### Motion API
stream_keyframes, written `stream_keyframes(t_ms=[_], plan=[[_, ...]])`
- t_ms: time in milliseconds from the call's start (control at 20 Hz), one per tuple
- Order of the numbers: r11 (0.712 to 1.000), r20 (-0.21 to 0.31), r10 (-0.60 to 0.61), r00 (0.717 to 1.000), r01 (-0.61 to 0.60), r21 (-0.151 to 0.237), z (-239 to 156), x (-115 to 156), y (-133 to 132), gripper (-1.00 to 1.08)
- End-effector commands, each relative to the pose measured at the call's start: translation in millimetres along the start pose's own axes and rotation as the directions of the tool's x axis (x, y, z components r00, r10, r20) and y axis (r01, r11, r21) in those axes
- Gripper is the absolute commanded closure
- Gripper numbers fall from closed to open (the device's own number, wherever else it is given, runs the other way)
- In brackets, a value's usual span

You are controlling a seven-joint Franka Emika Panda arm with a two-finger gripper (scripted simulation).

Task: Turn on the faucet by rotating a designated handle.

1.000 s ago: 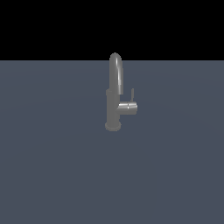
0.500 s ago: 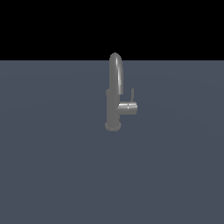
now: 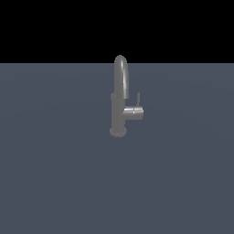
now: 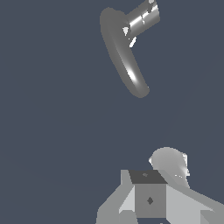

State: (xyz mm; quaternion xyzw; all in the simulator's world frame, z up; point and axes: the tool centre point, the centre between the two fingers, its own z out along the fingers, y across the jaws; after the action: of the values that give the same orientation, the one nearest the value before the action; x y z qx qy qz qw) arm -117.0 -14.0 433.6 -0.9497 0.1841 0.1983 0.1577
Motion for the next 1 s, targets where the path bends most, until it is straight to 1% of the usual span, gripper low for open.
stream_keyframes(t_ms=[0, 250, 500, 750, 950], plan=[[0.999, 0.038, 0.032, 0.999, -0.034, 0.035, 0, 16, -2, 1.08], [0.989, 0.118, 0.092, 0.989, -0.104, 0.1, 2, 47, -3, 1.08], [0.97, 0.203, 0.147, 0.968, -0.181, 0.161, 6, 79, -3, 1.08], [0.941, 0.292, 0.194, 0.936, -0.262, 0.216, 13, 111, -1, 1.08], [0.909, 0.367, 0.226, 0.902, -0.331, 0.254, 21, 137, 2, 1.08]])
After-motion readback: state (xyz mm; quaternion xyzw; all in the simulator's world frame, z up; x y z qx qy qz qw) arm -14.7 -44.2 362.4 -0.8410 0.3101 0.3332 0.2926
